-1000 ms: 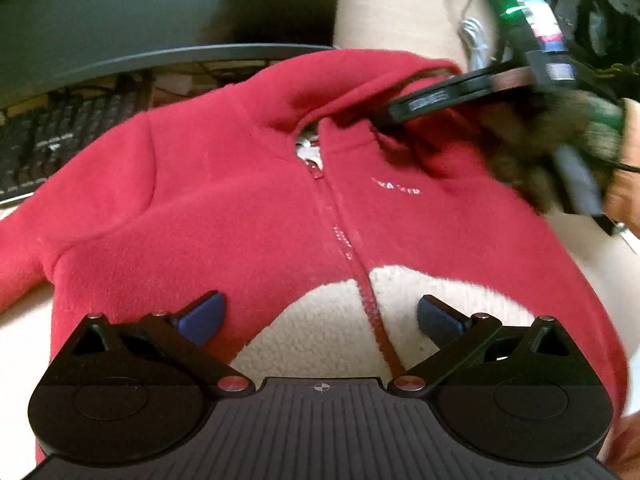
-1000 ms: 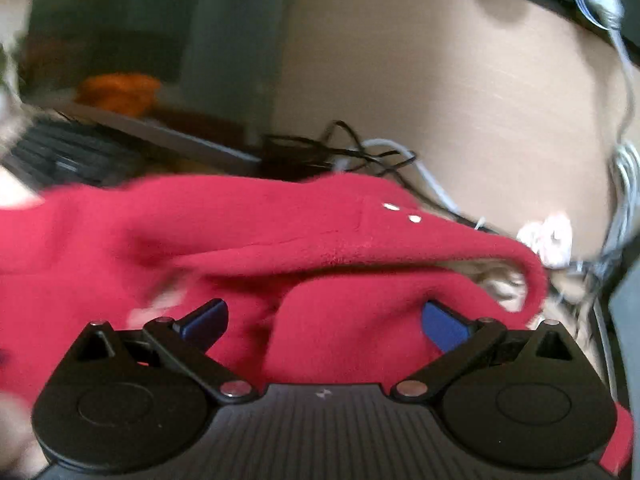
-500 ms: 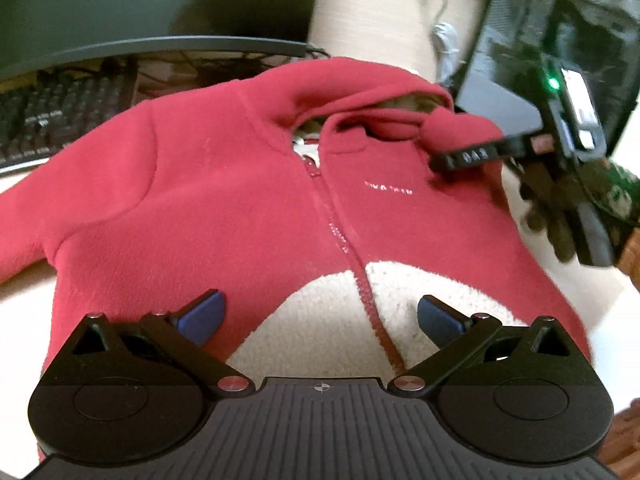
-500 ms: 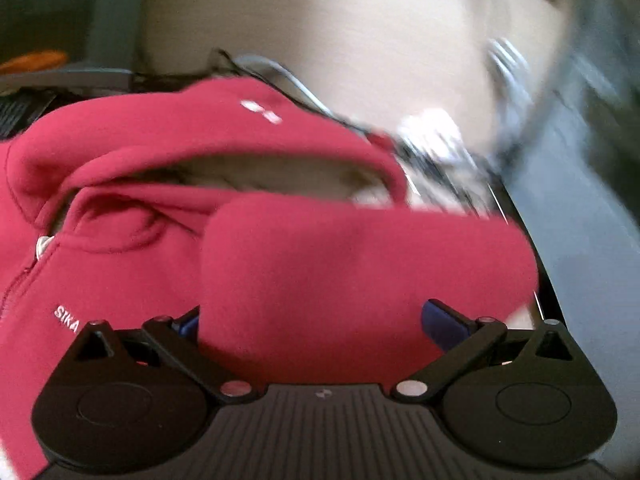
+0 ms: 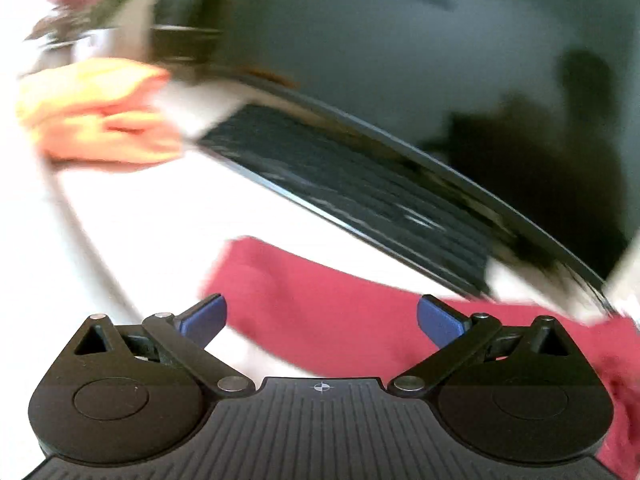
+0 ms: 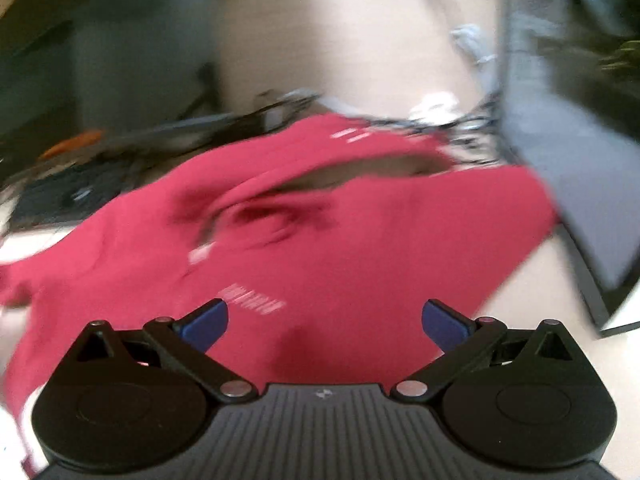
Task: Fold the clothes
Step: 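Smooth the red jacket flat on the desk with both tools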
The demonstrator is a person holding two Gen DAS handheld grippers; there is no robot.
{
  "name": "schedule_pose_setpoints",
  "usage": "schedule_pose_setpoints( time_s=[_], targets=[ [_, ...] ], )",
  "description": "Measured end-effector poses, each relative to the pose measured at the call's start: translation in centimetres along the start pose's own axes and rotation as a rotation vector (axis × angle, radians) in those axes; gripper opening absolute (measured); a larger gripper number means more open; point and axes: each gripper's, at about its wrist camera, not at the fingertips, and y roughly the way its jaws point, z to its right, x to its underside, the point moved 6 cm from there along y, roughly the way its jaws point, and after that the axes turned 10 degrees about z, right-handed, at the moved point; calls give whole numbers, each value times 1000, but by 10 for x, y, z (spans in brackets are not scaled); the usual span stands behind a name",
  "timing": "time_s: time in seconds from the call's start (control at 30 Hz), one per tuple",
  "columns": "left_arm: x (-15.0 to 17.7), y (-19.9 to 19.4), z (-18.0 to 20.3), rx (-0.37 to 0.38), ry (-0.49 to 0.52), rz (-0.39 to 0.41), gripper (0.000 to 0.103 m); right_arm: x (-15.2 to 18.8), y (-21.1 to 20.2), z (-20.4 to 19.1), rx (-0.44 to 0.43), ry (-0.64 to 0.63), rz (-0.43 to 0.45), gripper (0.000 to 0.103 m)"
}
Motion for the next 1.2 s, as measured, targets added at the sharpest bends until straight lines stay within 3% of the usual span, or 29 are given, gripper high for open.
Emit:
schedule_pose_setpoints(
  time_s=[0.17, 0.3, 0.43, 0.53, 0.57, 0.63, 0.67, 0.7, 0.77, 0.8, 0.97, 1.07, 1.2],
  targets=[
    [6, 33, -9, -85, 65, -17, 101, 25, 14, -31, -92, 33, -91, 103],
    [14, 41, -10, -83, 111, -21, 84, 36, 23, -31, -97, 70, -130, 103],
    [7, 17, 12, -44, 133, 67, 91, 34, 28, -31, -104, 73, -185, 103],
    [2, -16, 61, 133, 193, 152, 94, 26, 21, -9, -155, 190, -156, 103],
    [5, -29, 79, 216, 215, 163, 95, 20, 15, 6, -119, 241, -94, 103],
    [23, -41, 118, 401, 241, 108, 97, 9, 3, 38, -27, 322, 30, 102],
    [32, -47, 137, 494, 253, 77, 97, 7, 1, 56, 19, 351, 58, 94],
    [46, -52, 155, 558, 271, 37, 97, 5, 0, 73, 65, 381, 80, 78],
    [75, -57, 185, 637, 347, -13, 97, 3, 1, 103, 145, 432, 107, 60],
    [89, -59, 200, 675, 386, -37, 97, 4, 5, 113, 177, 451, 106, 58],
    [132, -42, 237, 678, 537, -96, 97, 11, 28, 143, 298, 516, 93, 59],
    [139, -20, 233, 612, 529, -177, 97, 17, 44, 148, 299, 583, 93, 59],
    [134, -11, 216, 560, 555, -151, 97, 19, 65, 144, 276, 615, 114, 59]
  ],
)
